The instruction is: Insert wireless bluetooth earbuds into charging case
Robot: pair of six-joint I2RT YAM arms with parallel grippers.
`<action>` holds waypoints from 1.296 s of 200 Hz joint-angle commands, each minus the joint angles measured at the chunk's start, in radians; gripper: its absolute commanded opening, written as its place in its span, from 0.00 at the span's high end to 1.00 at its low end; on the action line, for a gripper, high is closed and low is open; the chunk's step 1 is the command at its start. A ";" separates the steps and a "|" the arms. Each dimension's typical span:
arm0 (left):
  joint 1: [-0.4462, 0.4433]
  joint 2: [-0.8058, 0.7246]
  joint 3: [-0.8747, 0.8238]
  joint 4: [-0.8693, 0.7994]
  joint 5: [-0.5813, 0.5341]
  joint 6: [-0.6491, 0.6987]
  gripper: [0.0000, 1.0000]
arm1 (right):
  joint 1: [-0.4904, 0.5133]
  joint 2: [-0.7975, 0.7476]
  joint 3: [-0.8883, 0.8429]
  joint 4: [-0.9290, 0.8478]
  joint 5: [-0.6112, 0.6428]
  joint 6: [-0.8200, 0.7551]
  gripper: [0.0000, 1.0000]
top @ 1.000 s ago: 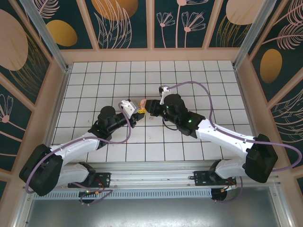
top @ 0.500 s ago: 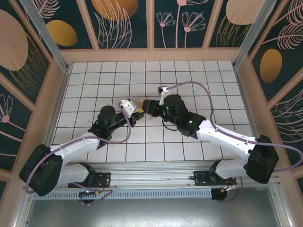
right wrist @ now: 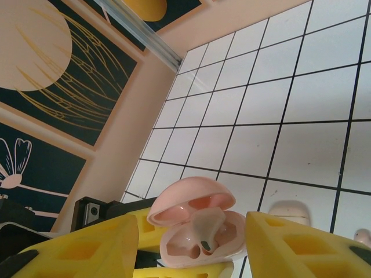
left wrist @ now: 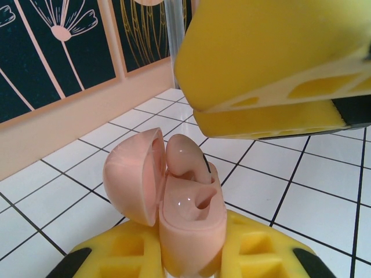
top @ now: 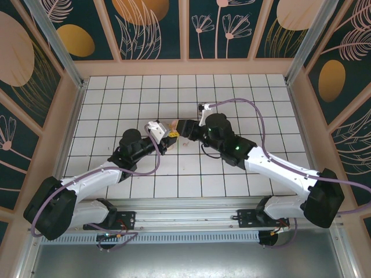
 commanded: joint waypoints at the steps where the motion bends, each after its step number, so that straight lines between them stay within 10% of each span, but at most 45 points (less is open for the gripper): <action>1: -0.003 -0.019 0.024 0.037 -0.004 -0.017 0.89 | -0.008 0.015 0.044 -0.030 -0.003 0.023 0.48; 259: -0.002 -0.017 0.036 0.028 0.007 -0.013 0.89 | -0.096 -0.003 0.047 -0.064 -0.100 0.039 0.48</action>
